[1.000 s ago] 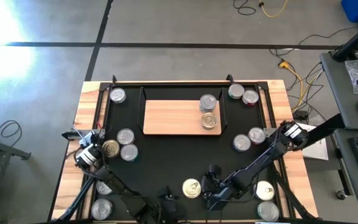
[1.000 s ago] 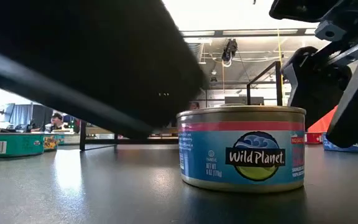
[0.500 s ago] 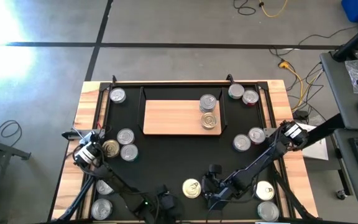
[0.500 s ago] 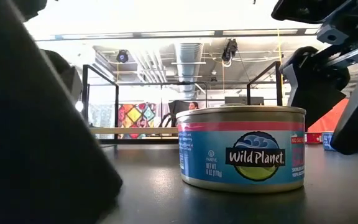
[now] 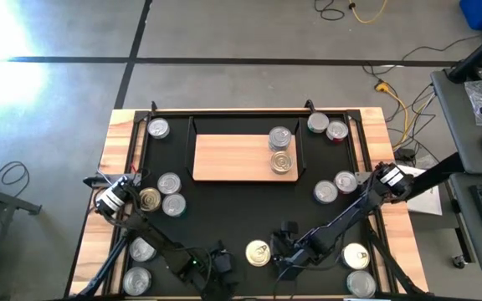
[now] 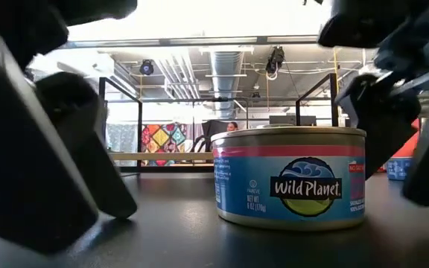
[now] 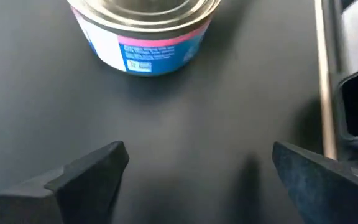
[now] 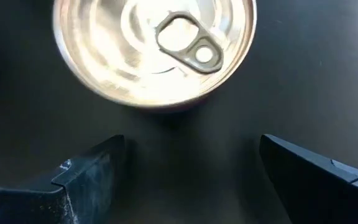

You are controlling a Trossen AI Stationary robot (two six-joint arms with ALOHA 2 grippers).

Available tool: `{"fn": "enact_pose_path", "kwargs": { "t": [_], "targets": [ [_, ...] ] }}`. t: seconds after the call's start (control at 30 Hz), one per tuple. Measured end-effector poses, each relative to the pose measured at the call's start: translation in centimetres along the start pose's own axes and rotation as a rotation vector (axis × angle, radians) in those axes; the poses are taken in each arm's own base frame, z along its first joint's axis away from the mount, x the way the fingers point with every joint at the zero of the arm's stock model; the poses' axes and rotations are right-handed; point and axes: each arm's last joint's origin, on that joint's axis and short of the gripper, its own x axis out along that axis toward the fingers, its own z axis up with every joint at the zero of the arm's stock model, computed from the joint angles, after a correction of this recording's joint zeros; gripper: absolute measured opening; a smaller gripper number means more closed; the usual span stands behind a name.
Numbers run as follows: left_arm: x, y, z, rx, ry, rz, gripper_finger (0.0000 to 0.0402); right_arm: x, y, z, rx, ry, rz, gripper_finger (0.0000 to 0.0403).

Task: Stack canned seafood by type on shelf
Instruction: Stack the middle right blue and orange tuna can on the blue and orange can

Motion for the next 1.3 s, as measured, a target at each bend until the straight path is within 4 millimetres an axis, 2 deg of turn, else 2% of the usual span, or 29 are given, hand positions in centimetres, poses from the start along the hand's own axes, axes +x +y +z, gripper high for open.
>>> {"fn": "enact_pose_path", "kwargs": {
  "t": [0.13,0.23,0.37,0.53,0.77,0.97,1.17,1.3],
  "targets": [
    [0.7,1.2,1.3,0.117,0.036,0.017,0.0397,0.8,0.8,-0.2,0.010,-0.035,0.035,0.0365],
    [1.0,2.4,2.4,0.153,0.081,0.093,0.0395,0.9,1.5,-0.4,0.022,-0.094,0.028,0.0365],
    [1.3,3.6,3.6,0.146,0.096,0.131,0.0382,0.7,1.9,-0.7,0.053,-0.145,-0.004,0.0365],
    [2.0,4.4,4.5,0.103,0.063,0.142,0.0368,0.3,2.6,-1.8,0.067,-0.092,0.013,0.0365],
    [2.1,3.9,4.7,0.120,0.044,0.099,0.0366,-0.7,3.6,-3.3,0.128,-0.067,0.022,0.0365],
    [2.6,3.2,3.8,0.057,0.028,0.080,0.0368,-0.8,3.5,-3.1,0.071,-0.043,0.029,0.0365],
    [2.3,2.5,3.5,-0.101,-0.014,0.076,0.0386,-0.8,3.0,-2.6,-0.004,-0.008,0.057,0.0365],
    [2.1,2.1,3.2,-0.110,-0.049,0.088,0.0389,-0.6,2.7,-2.3,-0.055,0.012,0.075,0.0365]
  ]
}}
